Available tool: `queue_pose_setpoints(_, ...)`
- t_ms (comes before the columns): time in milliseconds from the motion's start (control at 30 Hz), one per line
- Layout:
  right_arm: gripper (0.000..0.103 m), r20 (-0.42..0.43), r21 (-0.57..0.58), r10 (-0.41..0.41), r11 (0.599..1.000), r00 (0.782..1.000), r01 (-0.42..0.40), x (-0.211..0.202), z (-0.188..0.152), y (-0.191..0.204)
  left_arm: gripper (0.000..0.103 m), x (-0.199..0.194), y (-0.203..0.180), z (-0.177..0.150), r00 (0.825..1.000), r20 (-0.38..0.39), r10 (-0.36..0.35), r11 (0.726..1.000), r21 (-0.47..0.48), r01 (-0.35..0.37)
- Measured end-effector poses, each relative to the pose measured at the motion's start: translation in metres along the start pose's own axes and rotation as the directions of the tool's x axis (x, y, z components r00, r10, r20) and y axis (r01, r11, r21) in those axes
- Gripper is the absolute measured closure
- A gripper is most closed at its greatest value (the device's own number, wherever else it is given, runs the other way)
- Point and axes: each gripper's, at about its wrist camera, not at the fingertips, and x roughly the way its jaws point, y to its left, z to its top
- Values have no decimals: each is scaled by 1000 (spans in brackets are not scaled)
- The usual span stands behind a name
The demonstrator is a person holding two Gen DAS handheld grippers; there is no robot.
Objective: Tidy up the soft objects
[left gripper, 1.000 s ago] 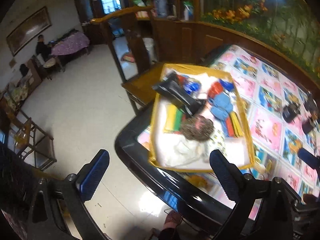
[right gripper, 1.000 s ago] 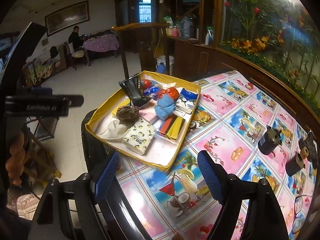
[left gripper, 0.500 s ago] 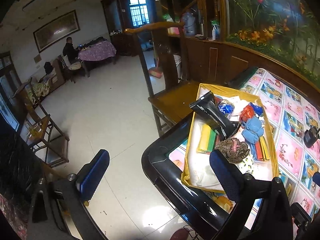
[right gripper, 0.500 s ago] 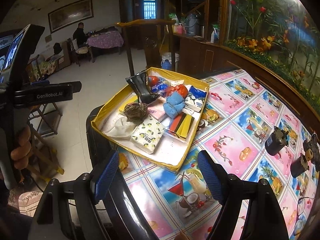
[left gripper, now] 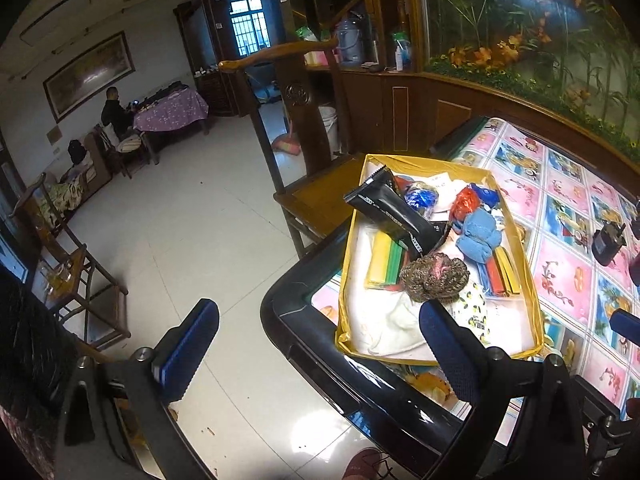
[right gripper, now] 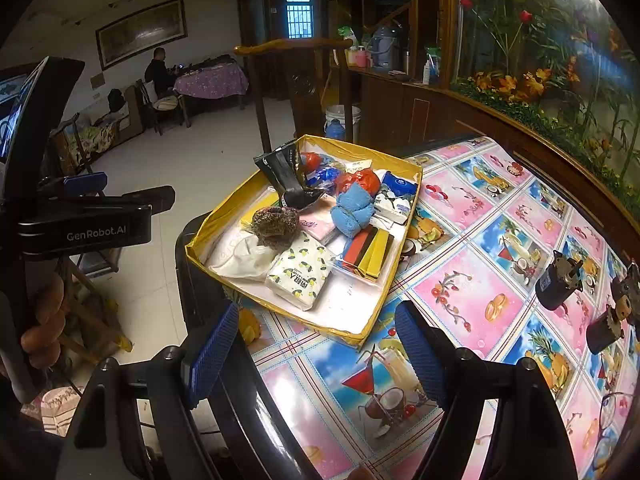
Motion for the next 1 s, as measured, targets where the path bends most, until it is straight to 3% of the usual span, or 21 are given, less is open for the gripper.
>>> queue_pose_setpoints(1000, 19, -4, 21, 12, 1000, 1000, -12, 2, -2, -6, 2, -2, -7, -5, 1000, -4, 22, 999, 28, -22)
